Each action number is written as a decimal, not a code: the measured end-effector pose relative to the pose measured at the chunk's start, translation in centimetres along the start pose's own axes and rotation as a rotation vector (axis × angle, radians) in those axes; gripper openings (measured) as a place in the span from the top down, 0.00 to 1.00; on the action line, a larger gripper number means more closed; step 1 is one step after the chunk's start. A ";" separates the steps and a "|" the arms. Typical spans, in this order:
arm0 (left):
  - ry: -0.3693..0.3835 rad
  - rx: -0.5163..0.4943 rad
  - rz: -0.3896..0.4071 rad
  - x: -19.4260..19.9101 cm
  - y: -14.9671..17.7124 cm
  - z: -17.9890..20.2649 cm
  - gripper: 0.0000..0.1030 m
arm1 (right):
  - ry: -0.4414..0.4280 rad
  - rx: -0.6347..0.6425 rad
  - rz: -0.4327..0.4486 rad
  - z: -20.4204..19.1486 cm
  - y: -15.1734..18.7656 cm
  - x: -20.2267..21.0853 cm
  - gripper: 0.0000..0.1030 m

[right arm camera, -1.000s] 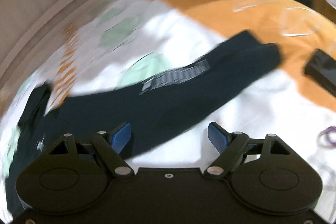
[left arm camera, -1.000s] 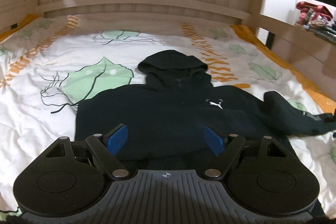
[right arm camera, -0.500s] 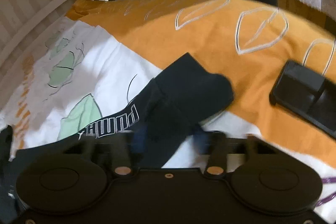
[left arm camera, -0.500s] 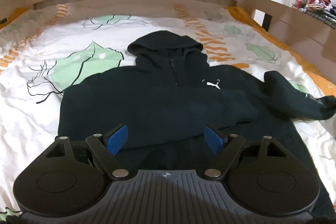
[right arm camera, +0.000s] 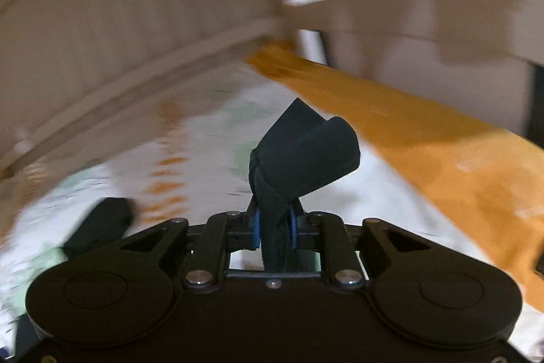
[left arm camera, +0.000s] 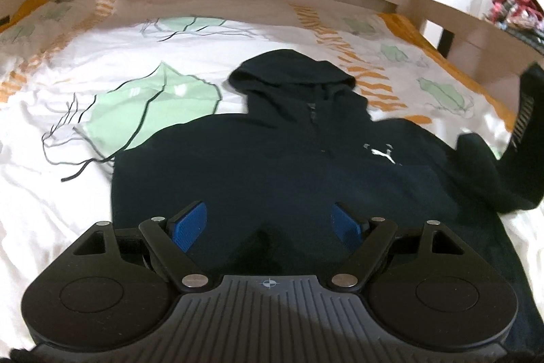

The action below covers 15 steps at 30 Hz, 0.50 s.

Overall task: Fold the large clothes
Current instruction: 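Fold the held sleeve across the hoodie body with the right gripper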

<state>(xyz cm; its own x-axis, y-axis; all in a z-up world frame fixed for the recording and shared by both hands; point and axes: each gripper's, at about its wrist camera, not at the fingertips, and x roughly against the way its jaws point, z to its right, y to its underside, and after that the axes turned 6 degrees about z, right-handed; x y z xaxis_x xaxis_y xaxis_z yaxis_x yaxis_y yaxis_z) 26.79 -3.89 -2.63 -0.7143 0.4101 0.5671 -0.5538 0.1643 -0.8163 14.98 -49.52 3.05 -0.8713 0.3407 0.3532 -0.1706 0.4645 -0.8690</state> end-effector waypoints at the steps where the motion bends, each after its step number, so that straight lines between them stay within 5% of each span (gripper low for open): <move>1: 0.002 0.022 0.001 -0.1 0.2 -0.7 0.23 | -0.044 0.014 -0.002 -1.9 -0.1 -0.1 0.76; 7: 0.000 0.149 -0.030 -1.0 0.4 -4.1 0.23 | -0.258 0.108 -0.056 -12.6 2.8 -1.7 0.76; 15: -0.016 0.261 0.034 -0.2 -1.3 -6.5 0.23 | -0.403 0.282 -0.199 -22.9 12.7 -4.0 0.76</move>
<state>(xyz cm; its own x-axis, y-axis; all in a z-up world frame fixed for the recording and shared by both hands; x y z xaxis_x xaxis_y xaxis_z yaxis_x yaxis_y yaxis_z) 30.42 1.68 -2.35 -0.7398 0.3972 0.5430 -0.6196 -0.0876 -0.7800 26.84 -26.31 -1.48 -0.9076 -0.0983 0.4081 -0.4197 0.2317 -0.8776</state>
